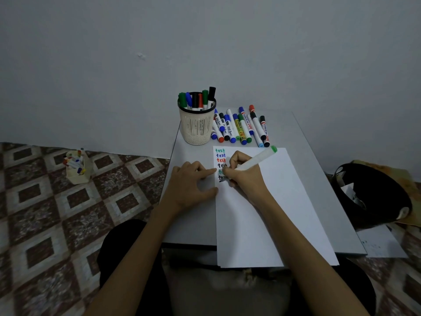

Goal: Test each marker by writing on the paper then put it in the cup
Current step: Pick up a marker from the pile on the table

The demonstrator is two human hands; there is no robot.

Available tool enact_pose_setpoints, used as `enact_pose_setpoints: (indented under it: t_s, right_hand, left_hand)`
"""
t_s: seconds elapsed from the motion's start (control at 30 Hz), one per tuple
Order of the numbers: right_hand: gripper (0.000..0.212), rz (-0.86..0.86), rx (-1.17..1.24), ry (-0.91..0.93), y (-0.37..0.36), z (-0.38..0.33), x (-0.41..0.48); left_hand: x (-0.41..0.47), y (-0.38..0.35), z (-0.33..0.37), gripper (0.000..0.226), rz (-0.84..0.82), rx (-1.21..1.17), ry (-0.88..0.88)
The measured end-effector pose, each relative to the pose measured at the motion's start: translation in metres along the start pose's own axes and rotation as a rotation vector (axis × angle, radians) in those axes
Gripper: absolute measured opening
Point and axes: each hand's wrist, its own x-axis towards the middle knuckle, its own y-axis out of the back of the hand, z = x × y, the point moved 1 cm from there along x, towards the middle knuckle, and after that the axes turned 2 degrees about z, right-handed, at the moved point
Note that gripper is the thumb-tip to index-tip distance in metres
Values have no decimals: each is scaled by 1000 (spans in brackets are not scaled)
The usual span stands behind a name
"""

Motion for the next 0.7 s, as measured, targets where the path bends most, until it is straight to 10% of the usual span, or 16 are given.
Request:
enact_pose_setpoints:
  t_s: [0.7]
  right_hand:
    - [33,-18,-164,77,-4,-7,-7]
  left_hand:
    - [-1,0,2,73,25,-26,-6]
